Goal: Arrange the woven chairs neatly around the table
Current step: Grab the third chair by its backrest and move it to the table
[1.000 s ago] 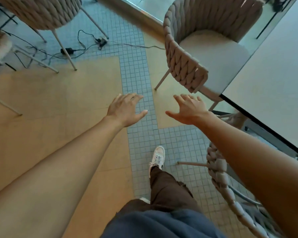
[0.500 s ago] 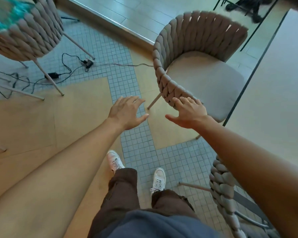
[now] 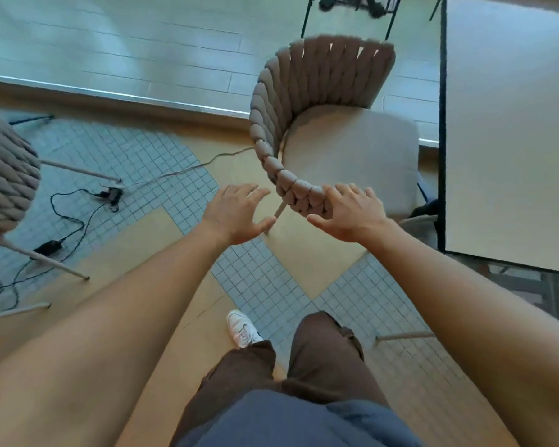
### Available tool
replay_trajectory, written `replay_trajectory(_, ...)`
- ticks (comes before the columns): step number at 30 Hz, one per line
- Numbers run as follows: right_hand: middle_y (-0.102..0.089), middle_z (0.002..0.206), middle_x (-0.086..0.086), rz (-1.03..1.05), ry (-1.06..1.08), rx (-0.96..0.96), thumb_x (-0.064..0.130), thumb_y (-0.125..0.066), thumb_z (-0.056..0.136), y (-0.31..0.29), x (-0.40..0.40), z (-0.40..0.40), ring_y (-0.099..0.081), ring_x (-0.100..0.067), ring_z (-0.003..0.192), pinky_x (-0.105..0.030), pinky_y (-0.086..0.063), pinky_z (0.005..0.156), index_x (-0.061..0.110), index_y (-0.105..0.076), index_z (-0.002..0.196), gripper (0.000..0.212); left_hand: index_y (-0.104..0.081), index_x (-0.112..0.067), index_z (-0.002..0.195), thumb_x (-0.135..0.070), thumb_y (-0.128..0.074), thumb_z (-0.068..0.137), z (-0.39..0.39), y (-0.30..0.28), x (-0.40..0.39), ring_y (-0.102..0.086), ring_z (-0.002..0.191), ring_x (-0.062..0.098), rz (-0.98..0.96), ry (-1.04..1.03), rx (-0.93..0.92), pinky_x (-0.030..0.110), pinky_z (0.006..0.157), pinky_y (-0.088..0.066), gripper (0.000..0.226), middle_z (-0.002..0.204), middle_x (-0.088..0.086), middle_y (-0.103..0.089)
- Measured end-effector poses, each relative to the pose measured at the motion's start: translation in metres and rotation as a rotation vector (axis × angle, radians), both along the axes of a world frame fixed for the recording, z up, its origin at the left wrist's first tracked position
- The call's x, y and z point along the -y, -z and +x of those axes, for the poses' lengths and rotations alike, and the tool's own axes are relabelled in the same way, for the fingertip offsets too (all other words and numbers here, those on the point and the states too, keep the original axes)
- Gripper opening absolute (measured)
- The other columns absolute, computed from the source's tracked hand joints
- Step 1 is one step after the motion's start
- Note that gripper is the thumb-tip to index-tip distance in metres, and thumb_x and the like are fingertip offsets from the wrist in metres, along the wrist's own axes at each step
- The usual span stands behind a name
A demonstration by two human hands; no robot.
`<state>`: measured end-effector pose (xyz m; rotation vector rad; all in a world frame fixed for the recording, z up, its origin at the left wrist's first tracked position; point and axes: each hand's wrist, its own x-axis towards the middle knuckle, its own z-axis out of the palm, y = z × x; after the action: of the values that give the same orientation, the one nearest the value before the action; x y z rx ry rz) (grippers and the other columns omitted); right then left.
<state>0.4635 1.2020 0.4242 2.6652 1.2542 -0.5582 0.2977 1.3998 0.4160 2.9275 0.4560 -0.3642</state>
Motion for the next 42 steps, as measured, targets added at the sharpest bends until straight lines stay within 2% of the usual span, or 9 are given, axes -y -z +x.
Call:
replay_trajectory(6,-0.048,0.151,-0.005,0.004,0.077,-0.03,0.079,-0.04,0.089,0.017,-0.032,-0.004,-0.04,-0.029,0.141,-0.054,-0.028,0.115,0.026,-0.03,0.155,0.085,-0.046,-0.025,0.147,-0.065,-0.051,0.091,0.031,0.008,-0.042,-0.047,0.137,0.026,-0.006,0.14,0.003,0.047,0.115,-0.034,0.068,0.148,0.004,-0.052)
replay_trajectory(13,-0.038,0.16,-0.007,-0.008,0.126,-0.09,0.078,-0.041,0.089,0.059,-0.072,0.021,-0.032,-0.03,0.147,-0.056,-0.023,0.119,0.025,-0.023,0.159,0.09,-0.045,-0.025,0.147,-0.065,-0.05,0.092,0.096,0.03,-0.084,-0.042,0.142,0.029,0.004,0.26,-0.031,0.047,0.116,-0.036,0.069,0.157,0.005,-0.041)
replay_trajectory(19,-0.037,0.16,-0.01,-0.031,0.136,-0.14,0.073,-0.044,0.091,0.09,-0.102,0.039,-0.032,-0.032,0.147,-0.058,-0.022,0.119,0.021,-0.02,0.16,0.09,-0.04,-0.028,0.151,-0.064,-0.057,0.089,0.143,0.058,-0.116,-0.031,0.149,0.028,0.059,0.426,-0.101,0.047,0.121,-0.027,0.074,0.161,0.006,-0.036)
replay_trajectory(26,-0.034,0.161,-0.01,-0.073,0.198,-0.192,0.069,-0.047,0.092,0.111,-0.143,0.039,-0.028,-0.032,0.148,-0.057,-0.019,0.12,0.019,-0.016,0.162,0.092,-0.041,-0.028,0.15,-0.064,-0.071,0.078,0.192,0.08,-0.152,-0.034,0.146,0.03,0.131,0.67,-0.175,0.049,0.119,-0.027,0.086,0.159,0.007,-0.038)
replay_trajectory(32,-0.036,0.16,-0.008,-0.066,0.407,-0.216,0.071,-0.05,0.091,0.134,-0.189,0.034,-0.03,-0.031,0.148,-0.056,-0.023,0.119,0.016,-0.014,0.163,0.097,-0.035,-0.03,0.152,-0.072,-0.065,0.078,0.231,0.1,-0.183,-0.029,0.15,0.027,0.21,0.913,-0.223,0.049,0.123,-0.019,0.09,0.16,0.004,-0.037)
replay_trajectory(35,-0.053,0.146,-0.007,0.018,0.579,-0.225,0.069,-0.059,0.086,0.146,-0.214,0.036,-0.048,-0.028,0.135,-0.049,-0.036,0.11,0.018,-0.026,0.156,0.093,-0.036,-0.031,0.151,-0.073,-0.064,0.079,0.247,0.106,-0.201,-0.029,0.149,0.026,0.264,1.092,-0.212,0.048,0.121,-0.02,0.088,0.157,0.001,-0.04)
replay_trajectory(38,-0.065,0.126,-0.004,0.08,0.675,-0.155,0.066,-0.065,0.083,0.157,-0.236,0.037,-0.062,-0.028,0.117,-0.042,-0.046,0.086,0.023,-0.043,0.14,0.075,-0.043,-0.031,0.146,-0.071,-0.064,0.08,0.264,0.111,-0.213,-0.039,0.144,0.022,0.273,1.215,-0.175,0.043,0.118,-0.027,0.08,0.148,-0.002,-0.052)
replay_trajectory(40,-0.069,0.114,-0.001,0.069,0.71,-0.095,0.066,-0.062,0.083,0.162,-0.243,0.036,-0.067,-0.029,0.105,-0.038,-0.041,0.07,0.026,-0.052,0.129,0.061,-0.053,-0.031,0.137,-0.067,-0.062,0.083,0.269,0.113,-0.212,-0.055,0.131,0.022,0.235,1.249,-0.179,0.042,0.112,-0.037,0.066,0.134,-0.003,-0.064)
replay_trajectory(42,-0.072,0.105,-0.002,0.049,0.716,-0.055,0.066,-0.058,0.084,0.165,-0.242,0.036,-0.07,-0.031,0.096,-0.036,-0.037,0.065,0.03,-0.06,0.121,0.052,-0.065,-0.028,0.121,-0.063,-0.06,0.084,0.269,0.114,-0.208,-0.068,0.109,0.027,0.203,1.223,-0.219,0.042,0.097,-0.052,0.051,0.116,-0.001,-0.072)
